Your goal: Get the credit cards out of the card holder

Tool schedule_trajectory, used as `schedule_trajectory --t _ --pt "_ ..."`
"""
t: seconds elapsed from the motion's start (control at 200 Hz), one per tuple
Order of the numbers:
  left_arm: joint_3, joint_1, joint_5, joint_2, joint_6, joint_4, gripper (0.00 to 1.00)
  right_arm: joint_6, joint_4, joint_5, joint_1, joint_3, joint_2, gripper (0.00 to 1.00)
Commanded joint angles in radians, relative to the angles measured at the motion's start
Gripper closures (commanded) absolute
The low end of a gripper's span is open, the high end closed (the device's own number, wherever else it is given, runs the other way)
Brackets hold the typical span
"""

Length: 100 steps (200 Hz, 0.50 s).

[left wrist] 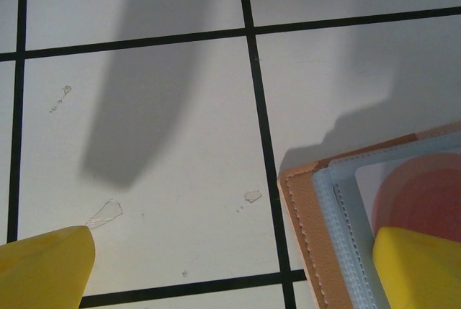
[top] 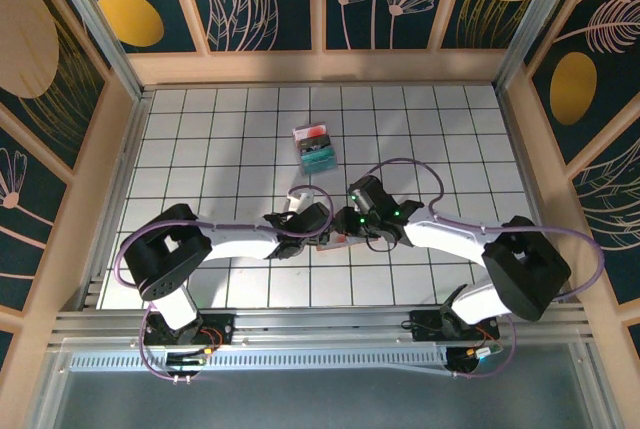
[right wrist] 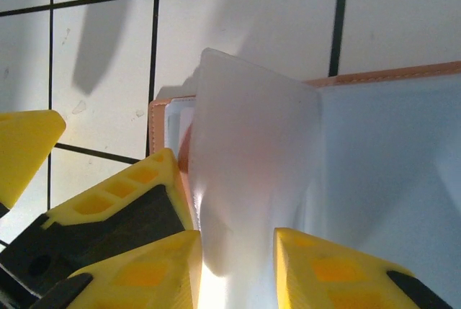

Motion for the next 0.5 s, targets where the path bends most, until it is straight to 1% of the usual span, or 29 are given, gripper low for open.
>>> schedule_trajectory --t 0.0,0.2,0.44,0.495 --pt "0.010 -0.004 -0.023 0.038 -0.018 -0.082 0.01 0.011 -0.062 0.078 -0.011 -0.029 -0.032 0.67" --pt "0.033 -0.004 -0.037 0.024 0.001 -0.094 0.01 0.013 -0.106 0.148 -0.040 -0.055 -0.041 0.66" --pt "0.115 -0.007 -0.044 0.044 0.039 -0.124 0.01 0.023 -0.106 0.167 -0.086 -0.099 -0.092 0.64" --pt "0.132 -0.009 -0.043 0.049 0.042 -0.124 0.01 0.024 -0.109 0.176 -0.096 -0.109 -0.110 0.62"
